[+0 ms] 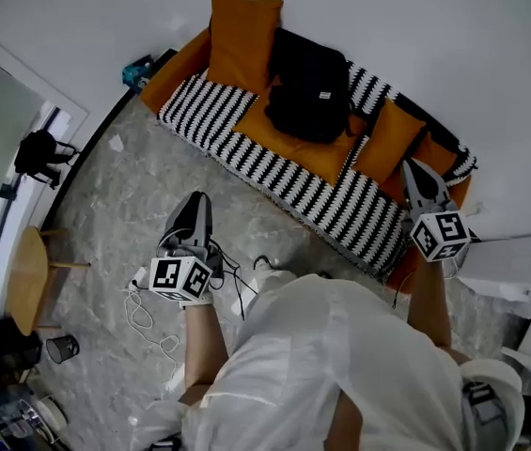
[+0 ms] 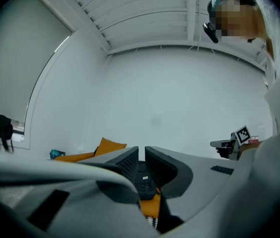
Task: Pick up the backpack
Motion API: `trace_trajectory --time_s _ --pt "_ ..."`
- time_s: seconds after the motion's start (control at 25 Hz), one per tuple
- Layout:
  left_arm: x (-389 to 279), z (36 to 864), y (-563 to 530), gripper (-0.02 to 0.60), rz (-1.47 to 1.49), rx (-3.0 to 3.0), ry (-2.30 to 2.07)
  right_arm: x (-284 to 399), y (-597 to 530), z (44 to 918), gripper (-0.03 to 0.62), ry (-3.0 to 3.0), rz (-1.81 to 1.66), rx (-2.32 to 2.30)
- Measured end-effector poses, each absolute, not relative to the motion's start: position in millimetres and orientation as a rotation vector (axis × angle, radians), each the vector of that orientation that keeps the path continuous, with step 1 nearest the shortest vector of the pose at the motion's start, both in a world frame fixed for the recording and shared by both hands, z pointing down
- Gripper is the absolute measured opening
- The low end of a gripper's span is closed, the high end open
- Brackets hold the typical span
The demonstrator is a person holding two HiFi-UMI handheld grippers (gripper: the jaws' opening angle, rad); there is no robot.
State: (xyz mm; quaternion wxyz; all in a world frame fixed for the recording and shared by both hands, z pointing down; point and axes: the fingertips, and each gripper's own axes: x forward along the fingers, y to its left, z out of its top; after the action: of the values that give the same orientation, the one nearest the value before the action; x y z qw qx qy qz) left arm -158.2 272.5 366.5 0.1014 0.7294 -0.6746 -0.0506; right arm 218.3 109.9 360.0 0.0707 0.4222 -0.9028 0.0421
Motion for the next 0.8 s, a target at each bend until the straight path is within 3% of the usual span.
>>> trace_trajectory --time_s 0.48,0.8 --pt "-292 368 289 0.058 -0.166 2.095 -2.060 86 90 362 0.020 -2.721 0.124 1.231" --pt "-325 384 278 0.060 -0.162 2.123 -1.984 57 85 375 0.020 -2.658 0.140 1.259"
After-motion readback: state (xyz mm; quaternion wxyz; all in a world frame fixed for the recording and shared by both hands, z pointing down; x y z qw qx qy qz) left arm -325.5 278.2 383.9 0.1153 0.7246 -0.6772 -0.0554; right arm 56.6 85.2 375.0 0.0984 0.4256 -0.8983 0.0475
